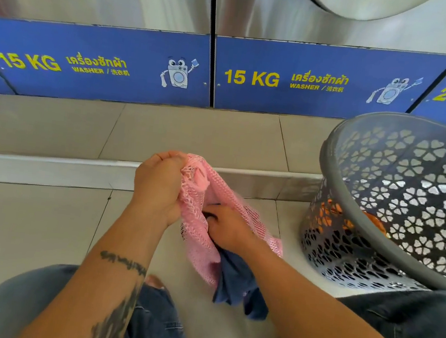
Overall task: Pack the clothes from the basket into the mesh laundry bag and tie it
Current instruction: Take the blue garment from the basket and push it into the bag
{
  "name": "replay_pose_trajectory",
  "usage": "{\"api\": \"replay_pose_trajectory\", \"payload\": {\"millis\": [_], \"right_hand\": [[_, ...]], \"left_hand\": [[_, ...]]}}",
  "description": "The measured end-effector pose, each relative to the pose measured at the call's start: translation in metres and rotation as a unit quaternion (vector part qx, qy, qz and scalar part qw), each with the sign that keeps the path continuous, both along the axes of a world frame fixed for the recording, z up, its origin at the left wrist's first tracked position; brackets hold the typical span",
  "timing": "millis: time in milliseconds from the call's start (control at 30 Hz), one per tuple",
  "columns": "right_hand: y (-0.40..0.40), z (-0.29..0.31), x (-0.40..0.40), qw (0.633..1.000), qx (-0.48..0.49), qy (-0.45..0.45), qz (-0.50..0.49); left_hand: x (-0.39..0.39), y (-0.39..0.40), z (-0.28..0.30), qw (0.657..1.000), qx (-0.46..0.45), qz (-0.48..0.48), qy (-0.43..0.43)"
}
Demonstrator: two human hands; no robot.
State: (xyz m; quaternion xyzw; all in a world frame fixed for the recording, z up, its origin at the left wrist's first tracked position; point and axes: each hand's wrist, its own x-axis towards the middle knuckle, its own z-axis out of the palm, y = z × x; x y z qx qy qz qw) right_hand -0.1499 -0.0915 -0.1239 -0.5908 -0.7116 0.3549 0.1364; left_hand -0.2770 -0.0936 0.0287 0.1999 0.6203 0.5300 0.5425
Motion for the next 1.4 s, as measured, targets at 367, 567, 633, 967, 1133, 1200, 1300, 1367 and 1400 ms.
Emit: {"api": "replay_pose_trajectory", "payload": {"millis": [367,567,633,967,1133,1200,1300,1367,1400], "right_hand": [[-0.073,-0.052,0.061,0.959,-0.239,0.034,-0.148],[-0.082,-0.077,0.036,0.937,-0.275,0.097,-0.191],[-0.079,-0.094,0.035,0.944,-0.253,0.057,-0.203],[-0.046,-0.017,0.011,0.936,-0.091,0.219,-0.259],[-0.016,0.018,-0.018,0.959,0.179,0.171,-0.137],[-0.005,0.015,-0.033,0.969,0.186,0.153,-0.058],[0.001,-0.012,-0.042,0.986,0.094,-0.059,0.125],[-0.001,-0.022,-0.035,0.959,0.028,-0.218,0.178],[-0.004,-0.024,-0.03,0.943,0.022,-0.272,0.191]], "left_hand": [[0.002,-0.008,-0.004,0.998,-0.013,-0.05,0.036],[0.006,-0.007,-0.004,0.998,-0.029,-0.062,-0.01],[0.008,-0.006,-0.003,0.997,-0.032,-0.068,-0.02],[0.007,-0.002,-0.011,0.975,0.019,-0.128,0.179],[0.002,-0.004,-0.007,0.976,0.021,-0.119,0.184],[-0.004,-0.002,-0.001,0.986,0.01,-0.105,0.133],[-0.013,-0.001,0.007,0.991,-0.002,-0.1,0.084],[-0.018,-0.001,0.008,0.992,-0.004,-0.1,0.071],[-0.02,-0.002,0.008,0.992,-0.004,-0.098,0.075]]}}
